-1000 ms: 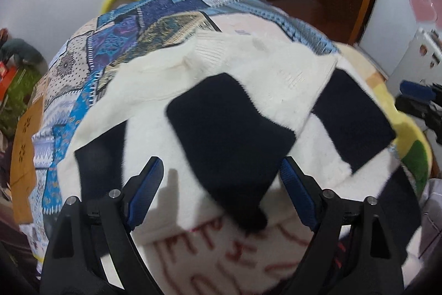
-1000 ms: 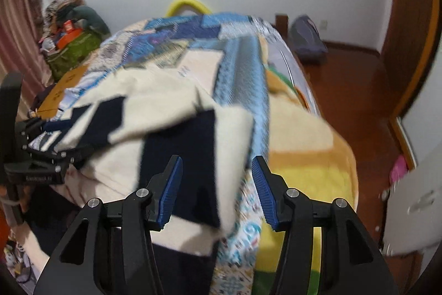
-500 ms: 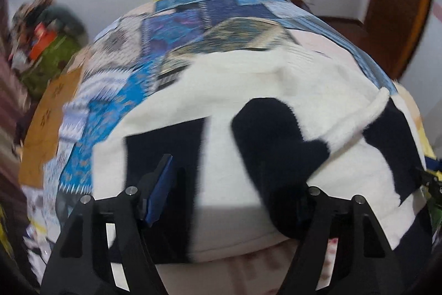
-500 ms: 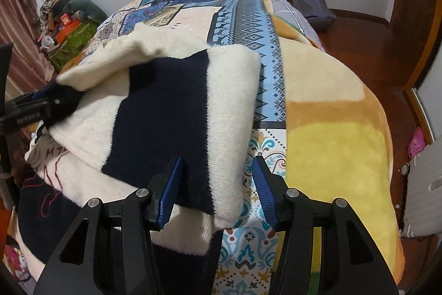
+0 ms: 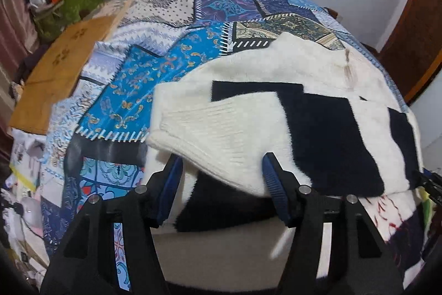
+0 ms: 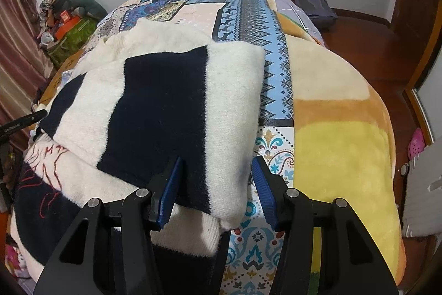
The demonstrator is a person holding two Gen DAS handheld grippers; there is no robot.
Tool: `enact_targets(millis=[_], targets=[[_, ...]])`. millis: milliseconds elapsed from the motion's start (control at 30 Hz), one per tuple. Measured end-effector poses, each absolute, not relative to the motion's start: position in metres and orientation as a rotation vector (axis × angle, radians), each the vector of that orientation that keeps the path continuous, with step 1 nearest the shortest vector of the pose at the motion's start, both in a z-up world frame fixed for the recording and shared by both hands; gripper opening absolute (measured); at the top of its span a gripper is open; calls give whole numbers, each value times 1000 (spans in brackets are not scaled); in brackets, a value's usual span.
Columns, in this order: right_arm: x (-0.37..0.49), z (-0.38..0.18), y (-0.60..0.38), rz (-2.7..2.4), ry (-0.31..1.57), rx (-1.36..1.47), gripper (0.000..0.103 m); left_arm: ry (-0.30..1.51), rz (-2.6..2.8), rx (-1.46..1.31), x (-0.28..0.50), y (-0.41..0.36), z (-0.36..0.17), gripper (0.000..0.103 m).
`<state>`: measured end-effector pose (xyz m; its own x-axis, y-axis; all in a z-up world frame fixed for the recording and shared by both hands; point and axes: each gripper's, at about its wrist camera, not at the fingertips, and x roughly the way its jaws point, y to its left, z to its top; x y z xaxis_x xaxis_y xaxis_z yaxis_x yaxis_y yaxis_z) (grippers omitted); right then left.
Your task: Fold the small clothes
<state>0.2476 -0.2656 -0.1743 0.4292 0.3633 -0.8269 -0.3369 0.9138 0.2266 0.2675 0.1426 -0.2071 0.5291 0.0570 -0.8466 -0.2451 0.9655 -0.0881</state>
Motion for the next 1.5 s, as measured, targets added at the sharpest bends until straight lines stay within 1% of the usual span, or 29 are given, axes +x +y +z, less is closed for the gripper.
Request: enact_targets(millis=[67, 100, 167, 200, 233, 300, 433, 567, 833, 1000, 1067, 1100, 1133, 1167, 1233, 1300, 1400, 1433, 1500], targets=[[248, -173, -264, 431, 1037, 25, 48, 1003, 160, -239, 269, 148, -207, 60], [248, -173, -264, 430, 1036, 25, 48, 1005, 143, -265, 271, 151, -207, 57], [247, -171, -263, 426, 1033, 27, 48, 1003, 128, -294, 271, 155, -206, 47], [248, -170, -262, 425, 1032, 27, 48, 1004, 119, -310, 272, 157, -205, 35], [248, -170, -263, 423, 1029, 25, 48, 1006, 112, -320, 273, 160, -204, 21], [248, -168, -262, 421, 1028, 22, 48, 1008, 94, -331, 276, 166, -203, 9], [247, -164, -260, 419, 1017, 14, 48, 965, 69, -340, 269, 174, -191, 7], [244, -156, -257, 422, 993, -2, 48, 945, 79, -327, 260, 180, -185, 7], [235, -154, -248, 447, 997, -21, 48, 1037, 137, -320, 249, 191, -227, 10], [226, -156, -250, 437, 1018, -35, 48, 1059, 198, -213, 239, 185, -222, 10], [222, -154, -253, 435, 1021, -33, 48, 1070, 201, -175, 232, 183, -219, 13], [220, -153, -255, 435, 1019, -32, 49, 1073, 195, -165, 226, 183, -217, 19], [217, -151, -256, 434, 1017, -31, 53, 1074, 185, -163, 220, 183, -215, 26], [214, -149, -257, 436, 1014, -33, 54, 1072, 181, -161, 215, 184, -214, 30], [208, -148, -257, 439, 1014, -43, 61, 1074, 163, -168, 200, 183, -211, 49], [200, -149, -258, 449, 1021, -48, 61, 1086, 139, -189, 188, 182, -211, 54], [187, -156, -258, 460, 1052, -54, 61, 1113, 118, -206, 169, 178, -215, 55], [183, -160, -259, 462, 1063, -56, 61, 1108, 121, -209, 163, 177, -215, 58], [173, -166, -261, 465, 1083, -50, 61, 1104, 123, -225, 151, 177, -213, 60]])
